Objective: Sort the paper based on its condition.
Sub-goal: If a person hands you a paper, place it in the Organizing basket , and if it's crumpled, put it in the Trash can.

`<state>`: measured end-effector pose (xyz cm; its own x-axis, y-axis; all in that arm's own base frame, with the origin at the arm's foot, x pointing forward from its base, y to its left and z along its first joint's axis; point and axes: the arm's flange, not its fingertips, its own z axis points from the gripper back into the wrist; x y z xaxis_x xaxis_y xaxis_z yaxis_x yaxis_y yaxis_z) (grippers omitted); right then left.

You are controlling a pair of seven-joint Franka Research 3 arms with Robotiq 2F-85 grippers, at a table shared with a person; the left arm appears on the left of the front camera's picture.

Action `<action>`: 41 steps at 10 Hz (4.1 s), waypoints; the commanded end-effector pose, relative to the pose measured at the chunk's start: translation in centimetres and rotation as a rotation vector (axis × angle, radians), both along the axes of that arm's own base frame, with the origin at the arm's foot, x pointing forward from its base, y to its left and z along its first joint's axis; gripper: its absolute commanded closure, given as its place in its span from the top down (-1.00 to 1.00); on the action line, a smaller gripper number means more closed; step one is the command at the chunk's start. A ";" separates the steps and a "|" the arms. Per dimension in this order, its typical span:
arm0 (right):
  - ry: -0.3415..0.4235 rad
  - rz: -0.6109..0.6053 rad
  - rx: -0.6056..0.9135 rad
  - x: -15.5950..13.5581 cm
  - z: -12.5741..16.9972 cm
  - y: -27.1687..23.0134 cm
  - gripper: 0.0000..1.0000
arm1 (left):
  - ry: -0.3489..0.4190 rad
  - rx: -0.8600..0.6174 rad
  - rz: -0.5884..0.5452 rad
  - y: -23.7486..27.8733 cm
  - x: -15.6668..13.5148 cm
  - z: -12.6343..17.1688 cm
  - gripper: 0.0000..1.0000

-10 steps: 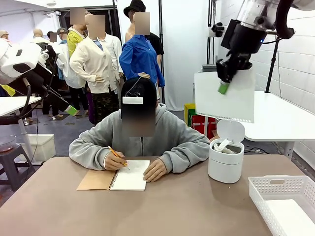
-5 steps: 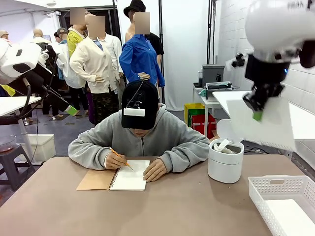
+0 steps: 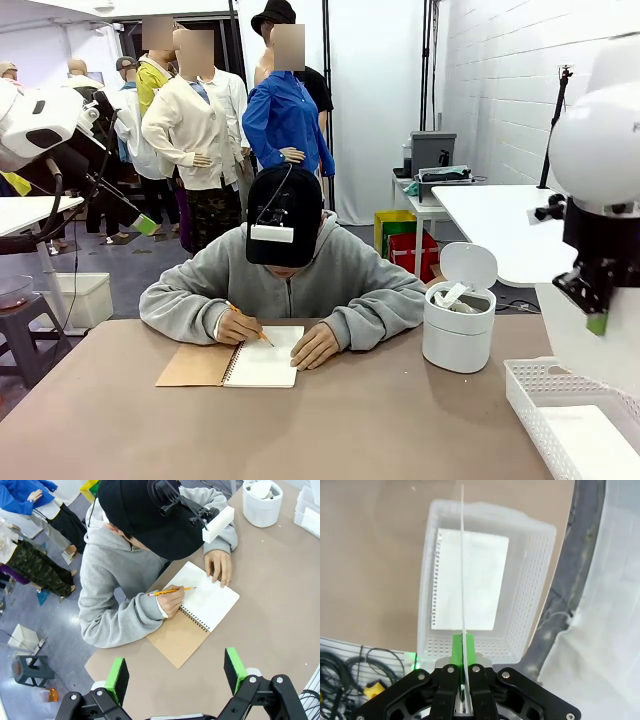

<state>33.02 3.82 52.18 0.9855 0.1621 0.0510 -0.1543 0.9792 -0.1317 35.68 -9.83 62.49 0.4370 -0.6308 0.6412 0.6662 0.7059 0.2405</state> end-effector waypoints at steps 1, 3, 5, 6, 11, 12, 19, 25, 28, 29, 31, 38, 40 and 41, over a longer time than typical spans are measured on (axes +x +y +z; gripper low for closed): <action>-0.034 -0.087 -0.009 -1.5 -1.7 -0.7 -1.00 | 0.000 -0.002 0.001 0.1 0.0 0.0 1.00; 0.003 -0.040 0.002 -0.8 -0.9 -0.5 -1.00 | 0.000 -0.002 0.001 0.1 0.0 0.0 1.00; 0.003 -0.040 0.002 -0.8 -0.9 -0.5 -1.00 | 0.000 -0.002 0.001 0.1 0.0 0.0 1.00; 0.003 -0.040 0.002 -0.8 -0.9 -0.5 -1.00 | 0.000 -0.002 0.001 0.1 0.0 0.0 1.00; -0.002 0.007 0.163 -1.9 -6.1 -0.7 -1.00 | 0.000 -0.002 0.001 0.1 0.0 0.0 1.00; -0.023 -0.006 0.187 -2.2 -7.0 -0.9 -1.00 | 0.000 -0.002 0.001 0.1 0.0 0.0 1.00; -0.008 -0.120 0.247 -4.0 -12.7 -3.2 -1.00 | 0.000 -0.002 0.001 0.1 0.0 0.0 1.00; 0.108 -0.172 0.259 -4.6 -17.6 -3.2 -1.00 | 0.000 -0.002 0.001 0.1 0.0 0.0 1.00; 0.146 -0.224 0.211 -5.2 -18.0 -4.0 -0.82 | 0.000 -0.002 0.001 0.1 0.0 0.0 1.00; 0.147 -0.223 0.192 -5.3 -18.0 -4.4 -0.44 | 0.000 -0.002 0.001 0.1 0.0 0.0 1.00; 0.164 -0.245 0.172 -6.4 -17.6 -5.3 0.32 | 0.000 -0.002 0.001 0.1 0.0 0.0 1.00; 0.200 -0.306 0.112 -6.9 -16.9 -7.0 1.00 | 0.000 -0.002 0.001 0.1 0.0 0.0 1.00; 0.264 -0.302 0.132 -7.1 -17.3 -6.4 1.00 | 0.000 -0.002 0.001 0.1 0.0 0.0 1.00; 0.287 -0.306 0.135 -7.2 -17.9 -6.2 1.00 | 0.000 -0.002 0.001 0.1 0.0 0.0 1.00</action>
<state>33.35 -4.09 40.36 0.9709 -0.1095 -0.2130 0.1104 0.9939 -0.0077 35.68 -9.84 62.50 0.4367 -0.6309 0.6413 0.6663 0.7058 0.2406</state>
